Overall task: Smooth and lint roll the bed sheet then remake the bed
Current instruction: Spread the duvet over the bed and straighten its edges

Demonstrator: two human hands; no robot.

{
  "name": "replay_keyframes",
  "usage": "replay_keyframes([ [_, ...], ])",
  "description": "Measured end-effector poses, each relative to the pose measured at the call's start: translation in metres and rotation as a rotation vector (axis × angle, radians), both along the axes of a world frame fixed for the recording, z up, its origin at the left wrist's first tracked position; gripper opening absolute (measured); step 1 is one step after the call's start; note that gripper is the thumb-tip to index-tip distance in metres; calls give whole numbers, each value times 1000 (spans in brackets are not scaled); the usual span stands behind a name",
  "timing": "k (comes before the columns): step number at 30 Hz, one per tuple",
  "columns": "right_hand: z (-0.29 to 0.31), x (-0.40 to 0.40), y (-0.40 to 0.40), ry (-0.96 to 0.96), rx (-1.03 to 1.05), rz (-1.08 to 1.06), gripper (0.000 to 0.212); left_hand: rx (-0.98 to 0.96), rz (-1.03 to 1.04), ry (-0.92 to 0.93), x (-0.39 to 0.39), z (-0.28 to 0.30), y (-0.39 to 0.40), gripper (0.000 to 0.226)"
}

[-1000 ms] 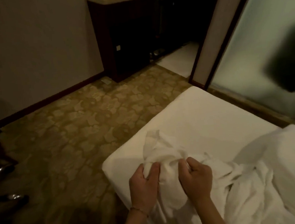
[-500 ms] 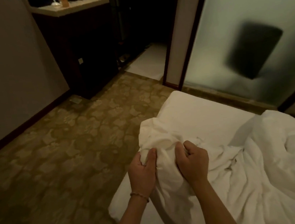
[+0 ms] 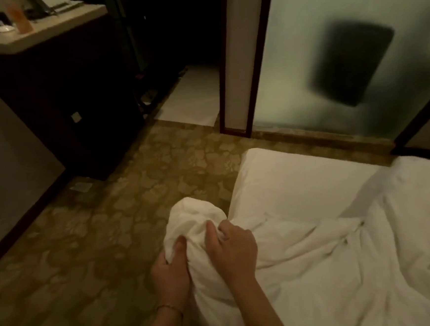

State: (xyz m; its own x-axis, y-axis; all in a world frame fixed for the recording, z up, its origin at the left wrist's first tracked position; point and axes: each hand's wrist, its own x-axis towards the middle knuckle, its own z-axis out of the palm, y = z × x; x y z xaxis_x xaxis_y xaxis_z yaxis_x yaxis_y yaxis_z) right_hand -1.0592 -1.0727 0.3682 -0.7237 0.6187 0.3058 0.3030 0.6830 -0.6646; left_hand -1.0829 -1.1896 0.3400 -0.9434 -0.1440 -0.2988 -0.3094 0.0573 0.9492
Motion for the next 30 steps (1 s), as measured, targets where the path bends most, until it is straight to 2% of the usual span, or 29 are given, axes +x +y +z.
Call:
replay_keyframes([
  [2, -10, -30, -1, -12, -12, 11, 44, -31, -23, 11, -40, 0, -2, 56],
  [6, -30, -90, 17, 5, -41, -32, 34, -11, -148, 11, -124, 4, 25, 26],
  [8, -39, -121, 28, 1, -46, -85, 28, 7, -227, 3, -163, 4, 44, 18],
  [16, -42, -260, 45, -6, -126, -368, 14, 54, -501, 17, -318, 0, 74, 21],
  [21, -29, -333, 56, 23, -133, -498, 19, 52, -636, 8, -404, 3, 96, 24],
  [24, -32, -367, 79, 12, -164, -597, 12, 39, -729, 38, -444, 9, 123, 20],
  [30, -42, -453, 146, 64, -156, -688, 14, 7, -817, 55, -535, -1, 206, 25],
])
